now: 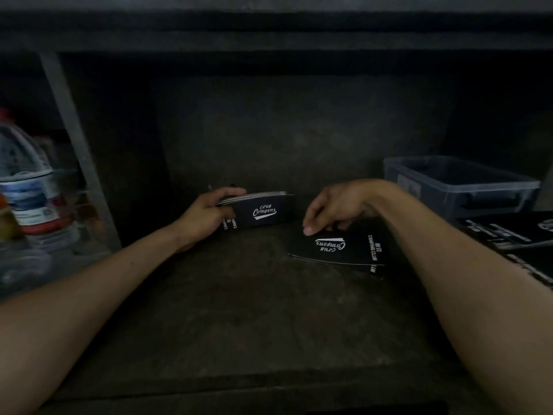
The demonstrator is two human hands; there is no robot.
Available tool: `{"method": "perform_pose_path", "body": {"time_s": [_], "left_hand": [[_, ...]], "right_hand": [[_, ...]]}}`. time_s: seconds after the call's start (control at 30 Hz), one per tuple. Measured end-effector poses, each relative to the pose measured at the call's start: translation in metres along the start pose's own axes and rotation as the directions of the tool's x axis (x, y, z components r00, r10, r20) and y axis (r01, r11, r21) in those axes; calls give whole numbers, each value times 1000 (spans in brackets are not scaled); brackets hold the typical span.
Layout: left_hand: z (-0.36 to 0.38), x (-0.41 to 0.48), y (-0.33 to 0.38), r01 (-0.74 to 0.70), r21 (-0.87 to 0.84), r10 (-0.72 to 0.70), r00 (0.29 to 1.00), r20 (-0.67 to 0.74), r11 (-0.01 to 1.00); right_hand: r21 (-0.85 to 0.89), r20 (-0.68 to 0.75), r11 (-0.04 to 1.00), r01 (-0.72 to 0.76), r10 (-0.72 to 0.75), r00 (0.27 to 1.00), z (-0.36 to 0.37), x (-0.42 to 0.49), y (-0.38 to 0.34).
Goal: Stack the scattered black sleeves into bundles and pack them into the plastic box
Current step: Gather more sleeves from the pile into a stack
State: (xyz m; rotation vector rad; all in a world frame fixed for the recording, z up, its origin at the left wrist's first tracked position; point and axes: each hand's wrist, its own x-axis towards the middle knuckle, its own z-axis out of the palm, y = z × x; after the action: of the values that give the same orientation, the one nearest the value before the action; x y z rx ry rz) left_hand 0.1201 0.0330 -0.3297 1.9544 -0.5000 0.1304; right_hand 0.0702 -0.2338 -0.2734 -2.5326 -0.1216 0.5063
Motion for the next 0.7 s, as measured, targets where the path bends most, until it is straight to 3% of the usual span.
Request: {"method": "perform_pose_path", "body": {"time_s": [0.27, 0.4, 0.47, 0.53, 0.6, 0.7], "left_hand": [[2, 2, -2, -6, -18, 6, 1000, -1, 1000], [2, 0, -1, -29, -12, 29, 999, 17, 1000], [1, -1, 0, -23, -17, 23, 999, 29, 1000], [-2, -3, 1, 11, -71, -7, 998, 56, 997], [-5, -3, 1, 31, -119, -22, 996, 83, 992], [-2, -7, 0, -43, 14, 42, 997, 67, 999]], "right_hand": [[376, -81, 925, 62, -33, 996, -4, -1, 13], [719, -174, 674, 170, -63, 983, 0, 0, 9], [839, -274, 491, 236, 6, 962, 8, 5, 2], [862, -351, 421, 282, 96, 931, 17, 13, -2], [779, -385, 582, 235, 147, 911, 28, 22, 0], [451, -498, 877, 165, 94, 862, 38, 28, 4]]}}
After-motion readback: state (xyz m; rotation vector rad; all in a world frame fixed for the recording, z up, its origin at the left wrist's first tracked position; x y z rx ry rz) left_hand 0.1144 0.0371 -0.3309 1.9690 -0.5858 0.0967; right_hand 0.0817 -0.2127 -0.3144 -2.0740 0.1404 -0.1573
